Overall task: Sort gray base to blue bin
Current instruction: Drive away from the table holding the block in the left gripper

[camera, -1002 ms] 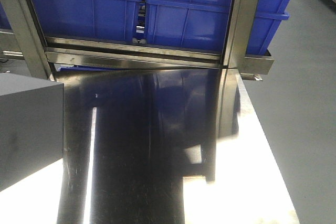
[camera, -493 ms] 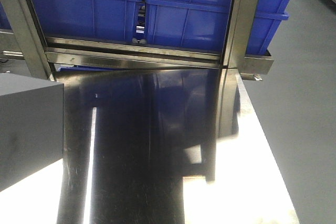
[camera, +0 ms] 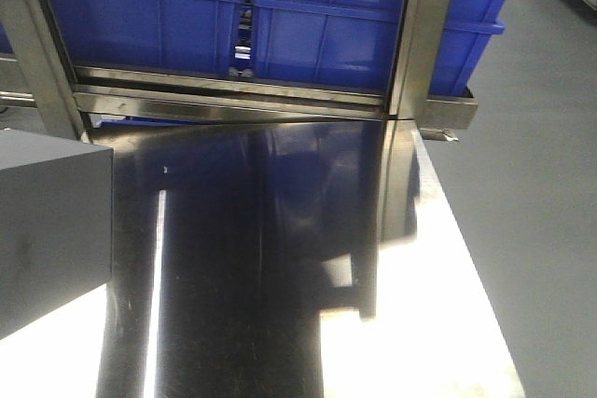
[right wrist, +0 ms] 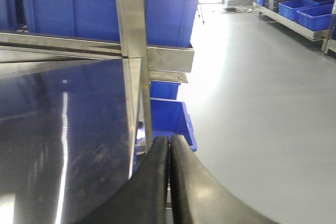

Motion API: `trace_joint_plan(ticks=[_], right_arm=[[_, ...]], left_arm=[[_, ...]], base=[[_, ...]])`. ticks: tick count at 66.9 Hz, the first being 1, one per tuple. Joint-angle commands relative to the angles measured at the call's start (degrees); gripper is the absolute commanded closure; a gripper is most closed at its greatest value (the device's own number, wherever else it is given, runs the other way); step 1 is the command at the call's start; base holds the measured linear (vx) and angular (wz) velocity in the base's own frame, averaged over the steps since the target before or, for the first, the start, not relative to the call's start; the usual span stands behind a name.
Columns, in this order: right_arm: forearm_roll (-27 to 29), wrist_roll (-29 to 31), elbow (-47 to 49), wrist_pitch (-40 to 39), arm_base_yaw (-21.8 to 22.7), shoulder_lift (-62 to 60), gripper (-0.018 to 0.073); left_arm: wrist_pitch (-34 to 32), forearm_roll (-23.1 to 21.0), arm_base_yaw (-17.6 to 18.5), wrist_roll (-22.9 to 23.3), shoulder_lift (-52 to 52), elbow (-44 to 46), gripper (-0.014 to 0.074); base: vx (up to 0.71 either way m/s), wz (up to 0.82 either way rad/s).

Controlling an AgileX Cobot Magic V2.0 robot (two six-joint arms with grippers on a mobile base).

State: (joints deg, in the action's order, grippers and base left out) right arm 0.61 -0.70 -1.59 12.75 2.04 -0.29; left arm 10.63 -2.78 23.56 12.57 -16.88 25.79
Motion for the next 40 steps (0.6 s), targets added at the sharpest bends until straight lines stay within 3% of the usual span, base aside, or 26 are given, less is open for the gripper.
trace_joint_plan(ticks=[1,15,40], right_arm=[[-0.2,0.7,-0.1,-4.2,0.0,1.0,0.0564],[-0.2,0.7,-0.1,-4.2,0.0,1.0,0.0564],[-0.2,0.7,-0.1,-4.2,0.0,1.0,0.0564]], left_arm=[[-5.9,-0.3,0.1,0.2,-0.3,1.6,0.0594],[-5.9,-0.3,0.1,0.2,-0.3,1.6,0.0594],[-5.9,-0.3,0.1,0.2,-0.2,1.6,0.0594]], base=[[-0.04,-0.14],[-0.08,-0.32],[-0.14,-0.54]])
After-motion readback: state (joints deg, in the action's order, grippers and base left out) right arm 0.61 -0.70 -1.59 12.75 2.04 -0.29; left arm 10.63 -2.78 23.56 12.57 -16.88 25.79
